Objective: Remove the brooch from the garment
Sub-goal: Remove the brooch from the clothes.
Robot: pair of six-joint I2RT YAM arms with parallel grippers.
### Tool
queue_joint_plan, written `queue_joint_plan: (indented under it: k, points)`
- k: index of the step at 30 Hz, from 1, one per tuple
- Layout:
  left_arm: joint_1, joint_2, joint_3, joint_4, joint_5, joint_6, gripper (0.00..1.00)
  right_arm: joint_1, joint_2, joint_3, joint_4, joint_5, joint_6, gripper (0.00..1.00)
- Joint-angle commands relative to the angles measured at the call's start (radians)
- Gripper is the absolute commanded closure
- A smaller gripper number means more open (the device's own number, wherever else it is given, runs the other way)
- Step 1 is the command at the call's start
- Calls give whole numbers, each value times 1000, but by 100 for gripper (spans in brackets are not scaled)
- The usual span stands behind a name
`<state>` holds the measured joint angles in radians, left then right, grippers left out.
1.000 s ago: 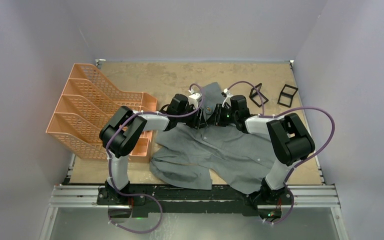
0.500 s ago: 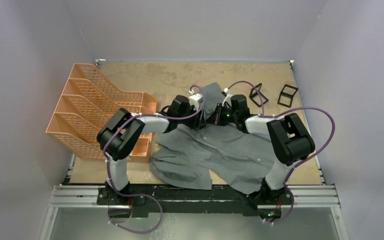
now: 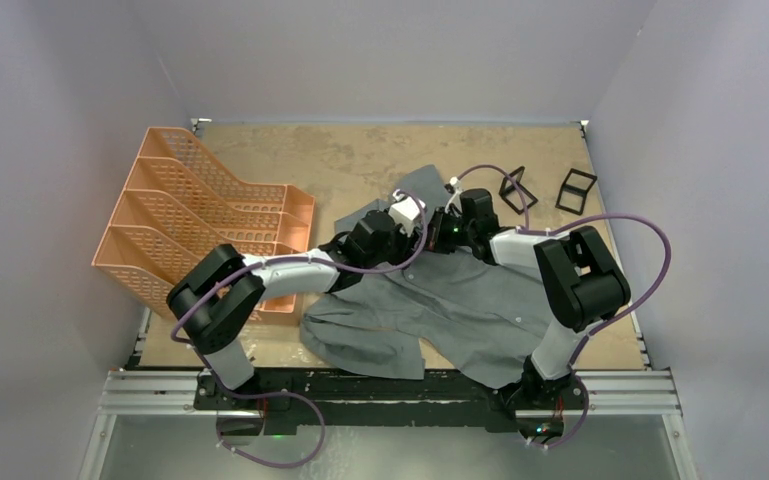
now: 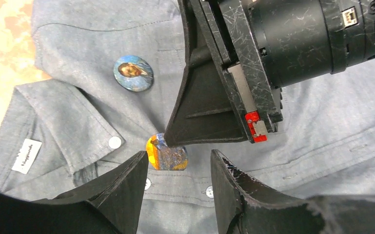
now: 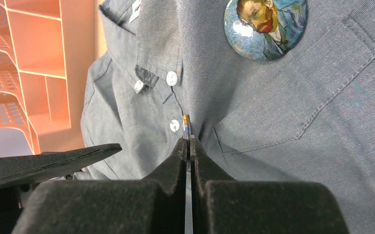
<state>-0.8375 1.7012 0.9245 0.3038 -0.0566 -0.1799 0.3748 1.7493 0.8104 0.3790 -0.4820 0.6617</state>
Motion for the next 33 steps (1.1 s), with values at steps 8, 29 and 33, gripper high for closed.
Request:
queue_joint_plan:
  k: [8, 29, 33]
  points:
    - [-73, 19, -13, 62, -241, 116, 52, 12, -20, 109, -172, 92, 45, 100]
    - [-106, 46, -78, 179, -296, 155, 57, 50, -63, 216, -377, 202, 124, 100]
    - [-107, 66, -68, 185, -279, 151, 58, 53, -82, 208, -377, 213, 143, 100]
